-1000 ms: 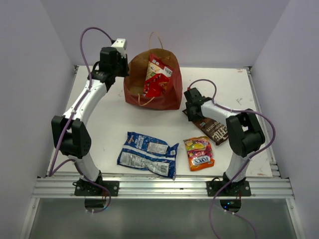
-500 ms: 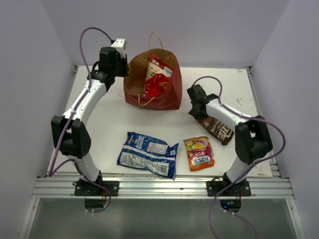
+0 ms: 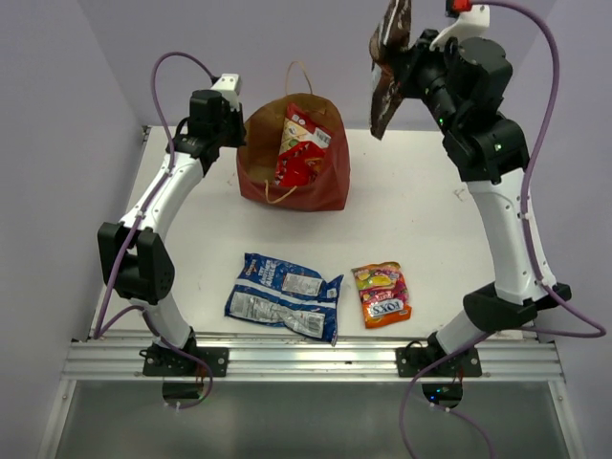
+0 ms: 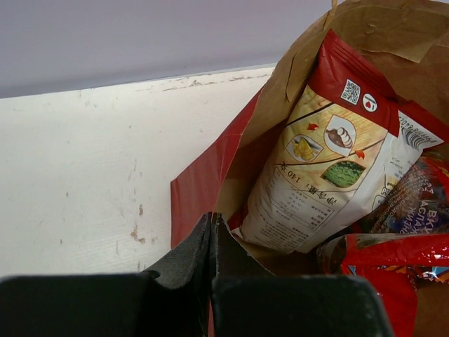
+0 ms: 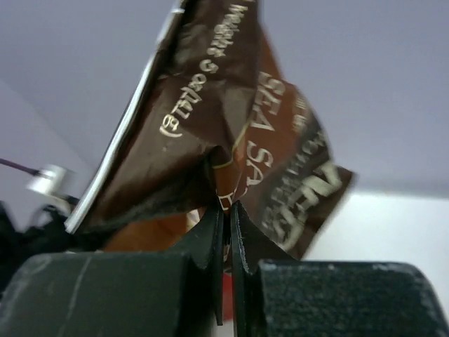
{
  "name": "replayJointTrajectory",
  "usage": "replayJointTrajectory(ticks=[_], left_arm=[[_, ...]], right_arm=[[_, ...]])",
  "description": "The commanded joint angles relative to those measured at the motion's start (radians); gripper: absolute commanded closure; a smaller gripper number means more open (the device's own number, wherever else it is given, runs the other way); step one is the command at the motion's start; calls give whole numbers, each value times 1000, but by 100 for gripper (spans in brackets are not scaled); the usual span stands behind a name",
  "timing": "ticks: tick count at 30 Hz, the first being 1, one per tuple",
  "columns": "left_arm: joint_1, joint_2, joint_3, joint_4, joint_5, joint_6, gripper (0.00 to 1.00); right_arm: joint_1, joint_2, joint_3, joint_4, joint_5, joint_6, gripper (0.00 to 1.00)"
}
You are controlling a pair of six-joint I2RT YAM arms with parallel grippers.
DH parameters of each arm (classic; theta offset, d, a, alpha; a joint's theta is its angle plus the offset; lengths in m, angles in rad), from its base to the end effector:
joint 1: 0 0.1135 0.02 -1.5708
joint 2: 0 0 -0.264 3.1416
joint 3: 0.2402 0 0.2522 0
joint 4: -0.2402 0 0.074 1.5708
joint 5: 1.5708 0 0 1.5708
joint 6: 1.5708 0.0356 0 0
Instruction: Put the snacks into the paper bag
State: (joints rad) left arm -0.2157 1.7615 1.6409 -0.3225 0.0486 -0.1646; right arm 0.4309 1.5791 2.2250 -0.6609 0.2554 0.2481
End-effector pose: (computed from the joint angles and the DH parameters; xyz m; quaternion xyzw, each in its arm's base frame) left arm 0.4093 -0.0915 0.3558 0.0346 0.8443 -0.1212 0.5208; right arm 0.2674 0.1130 0.5712 0.0245 0.7118 0.1463 0.6866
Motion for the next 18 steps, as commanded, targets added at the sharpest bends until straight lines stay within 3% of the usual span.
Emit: replayJointTrajectory(ticks=[1,8,15,18], left_arm=[[15,-27,-4,-4,3,-6,100],[13,-22,-1,-6,8,-6,100],[15,-27,0,-6,7,-3,100],[16,-28,-1,-6,8,0,100]], right_arm=[[5,111,76,159,-212,116,99],[101,222,18,423,-252,211,98],[178,502,416,417,-287,226,94],[183,521,330,504,-334,266,94]])
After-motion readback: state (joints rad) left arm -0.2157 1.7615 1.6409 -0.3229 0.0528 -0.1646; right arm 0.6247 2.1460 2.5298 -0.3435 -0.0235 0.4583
